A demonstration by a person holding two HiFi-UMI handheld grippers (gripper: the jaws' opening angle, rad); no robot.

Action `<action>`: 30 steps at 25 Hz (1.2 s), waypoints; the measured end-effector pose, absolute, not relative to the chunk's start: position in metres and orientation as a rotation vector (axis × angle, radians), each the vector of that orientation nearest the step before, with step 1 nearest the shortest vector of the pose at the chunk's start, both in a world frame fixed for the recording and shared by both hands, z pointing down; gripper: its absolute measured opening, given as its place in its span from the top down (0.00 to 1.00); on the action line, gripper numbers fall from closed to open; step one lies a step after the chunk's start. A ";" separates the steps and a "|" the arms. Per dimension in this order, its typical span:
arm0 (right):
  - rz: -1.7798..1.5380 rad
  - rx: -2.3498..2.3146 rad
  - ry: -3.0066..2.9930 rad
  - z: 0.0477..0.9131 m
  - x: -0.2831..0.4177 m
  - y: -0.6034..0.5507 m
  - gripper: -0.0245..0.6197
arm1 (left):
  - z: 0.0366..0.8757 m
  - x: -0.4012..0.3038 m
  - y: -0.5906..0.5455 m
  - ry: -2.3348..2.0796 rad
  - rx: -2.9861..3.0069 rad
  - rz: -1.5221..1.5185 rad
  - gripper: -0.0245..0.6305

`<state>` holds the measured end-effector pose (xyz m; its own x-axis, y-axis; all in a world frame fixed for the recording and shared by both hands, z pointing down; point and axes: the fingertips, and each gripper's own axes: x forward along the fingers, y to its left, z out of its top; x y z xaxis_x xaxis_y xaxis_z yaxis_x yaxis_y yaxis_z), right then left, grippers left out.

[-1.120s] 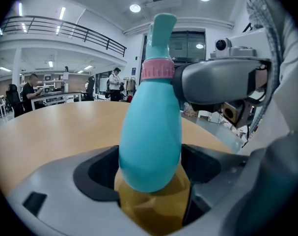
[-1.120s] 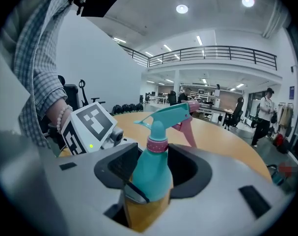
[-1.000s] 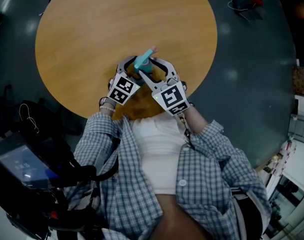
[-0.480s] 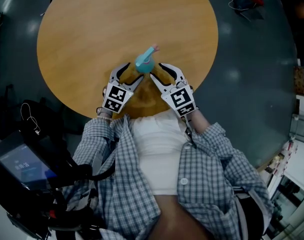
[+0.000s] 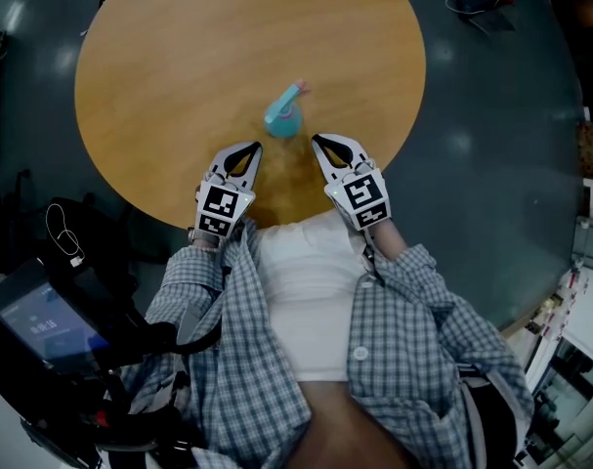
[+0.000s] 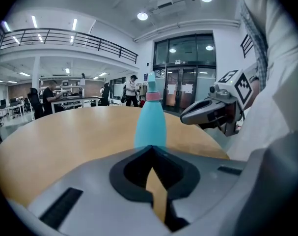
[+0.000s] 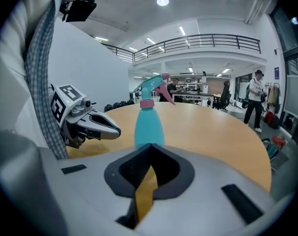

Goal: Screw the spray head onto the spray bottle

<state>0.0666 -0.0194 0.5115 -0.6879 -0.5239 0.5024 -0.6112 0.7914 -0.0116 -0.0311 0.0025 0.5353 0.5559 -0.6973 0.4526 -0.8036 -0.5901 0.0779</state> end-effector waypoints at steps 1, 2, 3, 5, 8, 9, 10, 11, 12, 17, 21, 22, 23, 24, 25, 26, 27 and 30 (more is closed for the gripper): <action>0.246 0.850 -2.493 0.512 0.067 -0.019 0.97 | 0.535 -0.032 0.003 -1.247 2.515 0.548 0.95; 0.248 0.854 -2.491 0.513 0.067 -0.019 0.97 | 0.536 -0.032 0.003 -1.250 2.512 0.544 0.95; 0.251 0.856 -2.490 0.514 0.067 -0.018 0.97 | 0.537 -0.033 0.003 -1.255 2.508 0.541 0.95; 0.256 0.856 -2.488 0.516 0.067 -0.017 0.97 | 0.538 -0.035 0.003 -1.263 2.500 0.534 0.95; 0.254 0.850 -2.484 0.518 0.066 -0.015 0.97 | 0.539 -0.035 0.003 -1.268 2.495 0.528 0.95; 0.254 0.848 -2.482 0.518 0.066 -0.015 0.97 | 0.539 -0.035 0.003 -1.267 2.495 0.529 0.95; 0.254 0.847 -2.481 0.519 0.066 -0.015 0.97 | 0.539 -0.036 0.002 -1.267 2.496 0.530 0.95; 0.255 0.846 -2.478 0.519 0.066 -0.015 0.97 | 0.539 -0.036 0.002 -1.270 2.497 0.531 0.95; 0.255 0.846 -2.476 0.520 0.066 -0.015 0.97 | 0.538 -0.036 0.002 -1.274 2.499 0.533 0.95; 0.254 0.872 -2.468 0.517 0.068 -0.020 0.97 | 0.534 -0.035 0.002 -1.281 2.501 0.522 0.95; 0.285 0.864 -2.467 0.522 0.069 -0.018 0.97 | 0.536 -0.033 0.004 -1.271 2.502 0.529 0.95; 0.286 0.867 -2.464 0.522 0.070 -0.018 0.97 | 0.536 -0.033 0.004 -1.270 2.502 0.529 0.95; 0.286 0.869 -2.462 0.522 0.070 -0.018 0.97 | 0.536 -0.033 0.004 -1.270 2.501 0.529 0.95; 0.286 0.870 -2.460 0.523 0.070 -0.018 0.97 | 0.536 -0.033 0.004 -1.270 2.501 0.529 0.95; 0.287 0.871 -2.458 0.523 0.070 -0.018 0.97 | 0.536 -0.033 0.004 -1.270 2.500 0.527 0.95; 0.286 0.874 -2.455 0.523 0.071 -0.018 0.97 | 0.536 -0.032 0.004 -1.268 2.500 0.525 0.95; 0.283 0.880 -2.452 0.522 0.071 -0.018 0.97 | 0.536 -0.032 0.004 -1.262 2.500 0.520 0.95; 0.270 0.895 -2.453 0.519 0.071 -0.021 0.97 | 0.536 -0.029 0.006 -1.235 2.503 0.504 0.95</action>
<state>0.0709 -0.0210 0.5189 -0.6519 -0.5451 0.5271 -0.6467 0.7626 -0.0113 -0.0286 0.0057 0.5362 0.5677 -0.6975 0.4373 -0.8042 -0.5834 0.1136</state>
